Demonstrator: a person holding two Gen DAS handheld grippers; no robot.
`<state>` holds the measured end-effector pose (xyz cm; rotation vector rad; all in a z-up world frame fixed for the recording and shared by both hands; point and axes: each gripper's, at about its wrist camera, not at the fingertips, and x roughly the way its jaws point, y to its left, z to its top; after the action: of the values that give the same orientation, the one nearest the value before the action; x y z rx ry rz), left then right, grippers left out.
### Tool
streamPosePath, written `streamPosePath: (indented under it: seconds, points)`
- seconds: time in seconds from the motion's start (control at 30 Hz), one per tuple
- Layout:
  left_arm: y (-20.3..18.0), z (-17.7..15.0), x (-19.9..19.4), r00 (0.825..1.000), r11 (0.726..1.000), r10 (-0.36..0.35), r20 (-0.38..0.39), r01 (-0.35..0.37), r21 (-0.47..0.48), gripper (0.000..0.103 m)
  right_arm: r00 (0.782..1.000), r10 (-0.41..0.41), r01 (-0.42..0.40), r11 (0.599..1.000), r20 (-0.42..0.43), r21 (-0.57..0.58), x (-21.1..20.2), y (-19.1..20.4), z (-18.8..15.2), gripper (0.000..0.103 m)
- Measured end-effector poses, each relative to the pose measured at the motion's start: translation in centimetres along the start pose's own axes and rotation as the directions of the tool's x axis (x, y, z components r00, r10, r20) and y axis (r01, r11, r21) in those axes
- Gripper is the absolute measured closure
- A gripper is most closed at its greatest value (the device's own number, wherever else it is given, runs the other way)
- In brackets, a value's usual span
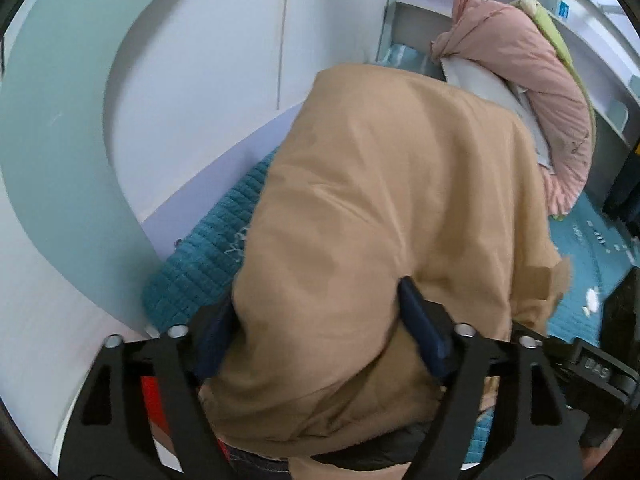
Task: Fold large clothes
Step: 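Lower the folded jacket onto the dark garment stack and open both tools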
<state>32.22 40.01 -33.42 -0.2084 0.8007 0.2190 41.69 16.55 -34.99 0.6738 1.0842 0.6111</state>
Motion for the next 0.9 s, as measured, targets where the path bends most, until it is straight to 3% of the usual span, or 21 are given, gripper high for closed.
streamPosePath:
  seconds: [0.07,0.13,0.17,0.23,0.3,0.43,0.63,0.73,0.9]
  points:
    - [0.1,-0.2,-0.3,1.0,1.0,0.009,0.006,-0.009,0.011,0.021,0.999,-0.027,0.026,0.999,0.037,0.026,-1.8,-0.6,-1.4,0.042]
    - [0.1,-0.1,-1.0,1.0,1.0,0.018,0.016,-0.019,0.004,0.018,0.996,-0.034,0.029,0.998,0.086,0.055,-4.0,-1.6,-2.0,0.04]
    - [0.0,-0.1,-1.6,1.0,1.0,0.021,0.021,-0.021,0.005,0.016,0.992,-0.079,0.077,0.997,0.097,0.027,-4.3,-1.8,-2.0,0.037]
    - [-0.4,-0.5,-1.7,1.0,0.999,0.028,0.01,-0.028,0.023,0.012,0.987,-0.156,0.156,0.988,0.05,-0.003,-3.3,-2.4,-2.1,0.031]
    - [-0.8,-1.0,-2.0,1.0,0.999,0.023,-0.007,-0.022,0.043,0.012,0.989,-0.147,0.146,0.989,0.008,0.033,-2.6,-3.0,-1.4,0.031]
    - [-2.1,-1.5,-4.0,0.997,0.993,0.07,0.013,-0.071,0.091,0.012,0.987,-0.158,0.159,0.987,0.029,-0.022,-4.7,-1.8,-1.8,0.031]
    - [-4.3,-2.4,-9.9,0.982,0.971,0.147,0.121,-0.166,0.17,0.012,0.985,-0.153,0.164,0.977,0.084,-0.139,-12.2,0.6,-3.2,0.029]
    - [-5.8,-3.3,-14.1,0.975,0.968,0.136,0.173,-0.168,0.185,0.011,0.989,-0.118,0.134,0.967,0.086,-0.216,-15.3,1.7,-3.4,0.029]
    - [-9.1,-5.0,-21.5,0.961,0.973,0.074,0.267,-0.128,0.19,0.007,0.976,-0.145,0.196,0.912,0.164,-0.361,-23.2,4.2,-5.8,0.028]
